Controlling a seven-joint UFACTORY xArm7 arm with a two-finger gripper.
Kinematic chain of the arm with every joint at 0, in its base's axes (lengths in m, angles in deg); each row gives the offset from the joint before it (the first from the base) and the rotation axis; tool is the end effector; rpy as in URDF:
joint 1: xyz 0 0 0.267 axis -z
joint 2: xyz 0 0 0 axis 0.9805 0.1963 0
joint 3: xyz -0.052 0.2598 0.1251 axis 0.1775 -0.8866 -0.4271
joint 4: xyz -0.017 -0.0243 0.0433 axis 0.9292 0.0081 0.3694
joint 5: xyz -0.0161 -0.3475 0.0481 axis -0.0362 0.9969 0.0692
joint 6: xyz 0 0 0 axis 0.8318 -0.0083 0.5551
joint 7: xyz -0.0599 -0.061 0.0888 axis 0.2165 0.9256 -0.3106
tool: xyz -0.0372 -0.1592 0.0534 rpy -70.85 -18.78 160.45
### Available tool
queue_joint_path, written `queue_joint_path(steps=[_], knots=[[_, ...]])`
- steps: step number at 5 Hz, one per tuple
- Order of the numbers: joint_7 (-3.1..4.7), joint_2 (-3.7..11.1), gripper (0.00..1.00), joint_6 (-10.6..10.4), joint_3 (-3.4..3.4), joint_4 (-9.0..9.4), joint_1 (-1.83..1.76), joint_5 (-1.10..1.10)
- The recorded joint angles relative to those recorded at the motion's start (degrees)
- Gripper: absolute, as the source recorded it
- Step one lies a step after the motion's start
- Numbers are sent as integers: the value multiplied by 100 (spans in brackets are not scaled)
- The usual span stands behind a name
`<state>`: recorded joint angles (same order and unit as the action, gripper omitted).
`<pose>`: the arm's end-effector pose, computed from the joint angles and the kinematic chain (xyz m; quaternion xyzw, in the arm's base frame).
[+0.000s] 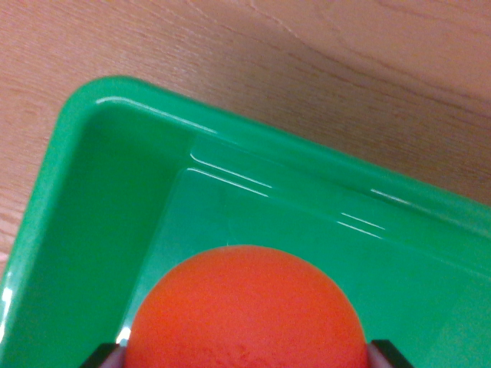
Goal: Pick fruit
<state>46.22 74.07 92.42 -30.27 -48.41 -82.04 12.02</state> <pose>0.4906 0.0832 0.1833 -0.9824 -0.1838 0.0305 0.0098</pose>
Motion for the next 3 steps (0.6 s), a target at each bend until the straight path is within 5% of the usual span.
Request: queue_joint_path(steps=[3], knots=[[9,-194,100,533,-6,-340,7,-24]])
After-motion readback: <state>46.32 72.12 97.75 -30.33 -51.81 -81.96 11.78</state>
